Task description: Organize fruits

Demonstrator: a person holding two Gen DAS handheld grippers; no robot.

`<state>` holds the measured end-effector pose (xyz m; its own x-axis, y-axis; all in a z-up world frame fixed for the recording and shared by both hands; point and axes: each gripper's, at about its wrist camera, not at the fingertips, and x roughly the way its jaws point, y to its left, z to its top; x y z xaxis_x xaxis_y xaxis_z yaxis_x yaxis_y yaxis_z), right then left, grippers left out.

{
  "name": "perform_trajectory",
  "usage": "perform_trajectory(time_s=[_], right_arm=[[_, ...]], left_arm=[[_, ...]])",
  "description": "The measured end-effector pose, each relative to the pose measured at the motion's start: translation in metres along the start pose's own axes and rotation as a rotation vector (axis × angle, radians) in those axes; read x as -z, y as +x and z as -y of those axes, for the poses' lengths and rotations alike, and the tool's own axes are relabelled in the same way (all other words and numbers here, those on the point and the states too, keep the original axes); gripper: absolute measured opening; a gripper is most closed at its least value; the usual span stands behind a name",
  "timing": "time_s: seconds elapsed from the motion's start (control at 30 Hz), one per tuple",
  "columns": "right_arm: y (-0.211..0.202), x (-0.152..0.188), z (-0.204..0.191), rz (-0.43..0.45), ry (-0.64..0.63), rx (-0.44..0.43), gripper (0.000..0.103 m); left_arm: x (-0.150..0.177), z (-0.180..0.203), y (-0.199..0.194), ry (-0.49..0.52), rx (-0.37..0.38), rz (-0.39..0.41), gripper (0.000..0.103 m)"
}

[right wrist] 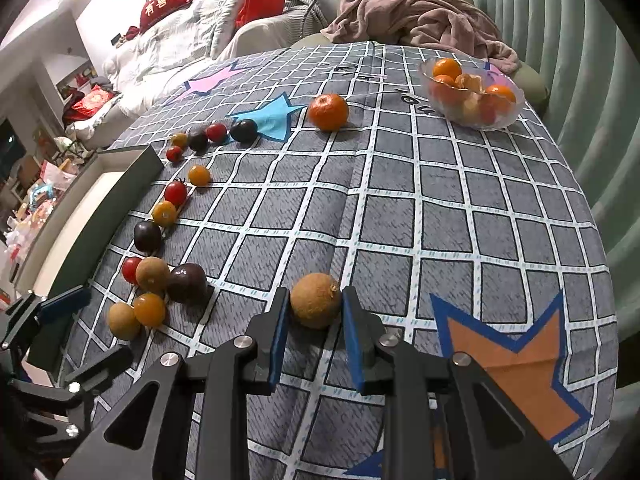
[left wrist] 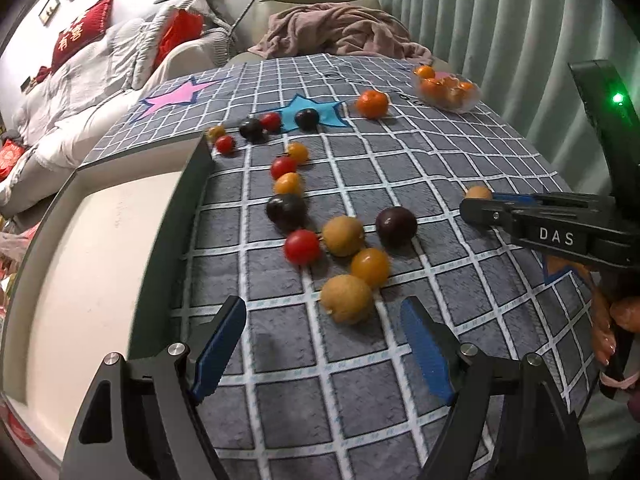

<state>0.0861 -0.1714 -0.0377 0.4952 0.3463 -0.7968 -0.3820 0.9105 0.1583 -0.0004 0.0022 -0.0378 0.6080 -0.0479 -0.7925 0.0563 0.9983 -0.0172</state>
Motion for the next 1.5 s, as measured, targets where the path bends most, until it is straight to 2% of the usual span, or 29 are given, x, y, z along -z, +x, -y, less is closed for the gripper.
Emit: perform_trajectory(time_s=[0.03,0.13,0.17,0.2,0.27,0.3,0.5,0.67,0.97,1.17,1.27,1.4,1.5], right_arm=[[0.0,0.0,0.0,-0.001,0.001,0.0,0.028],[-0.002,0.002,0.001,-0.001,0.006,-0.005,0.028],[-0.003,0.003,0.001,-0.002,0.007,-0.007,0.028],[-0.004,0.004,0.002,-0.002,0.009,-0.009,0.028],[-0.005,0.006,0.002,-0.003,0.013,-0.016,0.028],[-0.006,0.007,0.002,-0.005,0.016,-0.022,0.028],[-0.013,0.012,0.002,-0.016,0.045,-0.058,0.028],[-0.023,0.013,-0.006,-0.019,0.028,-0.068,0.028],[-0.042,0.0,-0.052,-0.004,-0.053,-0.109,0.028],[-0.043,-0.027,-0.099,-0.002,-0.103,-0.179,0.028],[-0.037,-0.045,-0.127,0.005,-0.138,-0.203,0.028],[-0.014,-0.071,-0.169,-0.011,-0.189,-0.241,0.028],[0.012,-0.086,-0.197,-0.039,-0.218,-0.247,0.028]], left_arm=[[-0.001,0.002,0.001,0.005,0.0,0.001,0.08],[-0.004,0.007,0.009,0.017,0.0,-0.022,0.057],[-0.004,0.007,0.012,0.013,0.003,-0.032,0.051],[-0.004,0.007,0.012,0.007,0.003,-0.024,0.05],[-0.005,0.008,0.012,0.007,0.008,-0.019,0.034],[-0.005,0.008,0.013,0.007,0.01,-0.02,0.031],[-0.005,0.004,0.01,-0.029,0.028,-0.032,0.03],[-0.006,-0.001,-0.009,-0.052,0.041,-0.011,0.03],[-0.013,-0.033,-0.042,-0.104,0.034,0.026,0.03],[-0.025,-0.088,-0.056,-0.173,-0.02,0.039,0.03],[-0.034,-0.122,-0.058,-0.203,-0.08,0.046,0.03],[-0.045,-0.166,-0.047,-0.255,-0.155,0.028,0.03],[-0.048,-0.191,-0.026,-0.296,-0.199,-0.018,0.03]])
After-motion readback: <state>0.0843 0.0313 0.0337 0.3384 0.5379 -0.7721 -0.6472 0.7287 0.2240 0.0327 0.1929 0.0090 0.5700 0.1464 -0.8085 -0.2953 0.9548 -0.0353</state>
